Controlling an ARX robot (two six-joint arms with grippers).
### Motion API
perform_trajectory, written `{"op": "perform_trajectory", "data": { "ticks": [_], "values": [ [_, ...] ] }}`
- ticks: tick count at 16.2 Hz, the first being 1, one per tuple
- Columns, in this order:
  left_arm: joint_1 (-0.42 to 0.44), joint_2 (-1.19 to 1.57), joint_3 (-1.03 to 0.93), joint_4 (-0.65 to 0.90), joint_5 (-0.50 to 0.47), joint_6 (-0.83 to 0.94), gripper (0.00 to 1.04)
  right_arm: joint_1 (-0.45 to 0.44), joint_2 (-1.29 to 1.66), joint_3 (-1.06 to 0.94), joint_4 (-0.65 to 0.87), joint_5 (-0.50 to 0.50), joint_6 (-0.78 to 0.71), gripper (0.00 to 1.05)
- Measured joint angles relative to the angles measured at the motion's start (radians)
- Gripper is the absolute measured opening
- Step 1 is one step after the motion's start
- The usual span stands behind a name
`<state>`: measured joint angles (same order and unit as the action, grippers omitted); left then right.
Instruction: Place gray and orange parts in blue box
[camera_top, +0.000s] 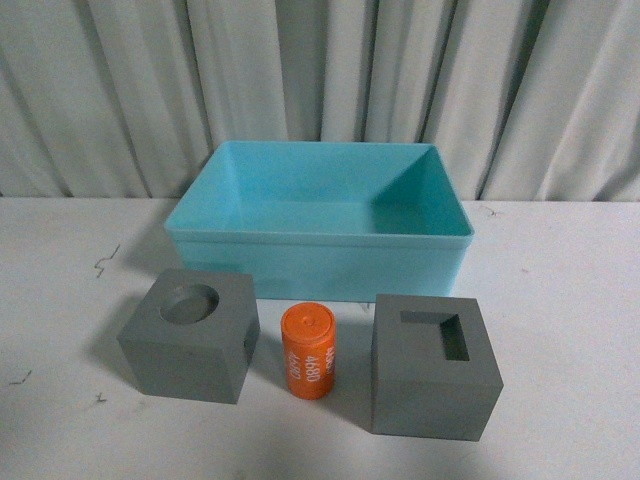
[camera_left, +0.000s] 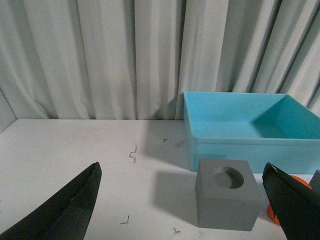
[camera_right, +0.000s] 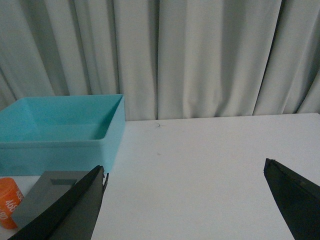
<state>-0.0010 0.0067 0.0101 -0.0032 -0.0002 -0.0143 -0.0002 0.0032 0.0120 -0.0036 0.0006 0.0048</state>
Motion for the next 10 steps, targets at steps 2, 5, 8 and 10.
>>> {"op": "perform_trajectory", "data": {
  "ticks": [2, 5, 8, 10],
  "values": [
    [0.000, 0.000, 0.000, 0.000, 0.000, 0.000, 0.98, 0.000, 0.000, 0.000, 0.000, 0.000, 0.000, 0.98],
    [0.000, 0.000, 0.000, 0.000, 0.000, 0.000, 0.98, 0.000, 0.000, 0.000, 0.000, 0.000, 0.000, 0.98],
    [0.000, 0.000, 0.000, 0.000, 0.000, 0.000, 0.98, 0.000, 0.000, 0.000, 0.000, 0.000, 0.000, 0.98],
    [0.000, 0.000, 0.000, 0.000, 0.000, 0.000, 0.98, 0.000, 0.000, 0.000, 0.000, 0.000, 0.000, 0.98]
  ]
}}
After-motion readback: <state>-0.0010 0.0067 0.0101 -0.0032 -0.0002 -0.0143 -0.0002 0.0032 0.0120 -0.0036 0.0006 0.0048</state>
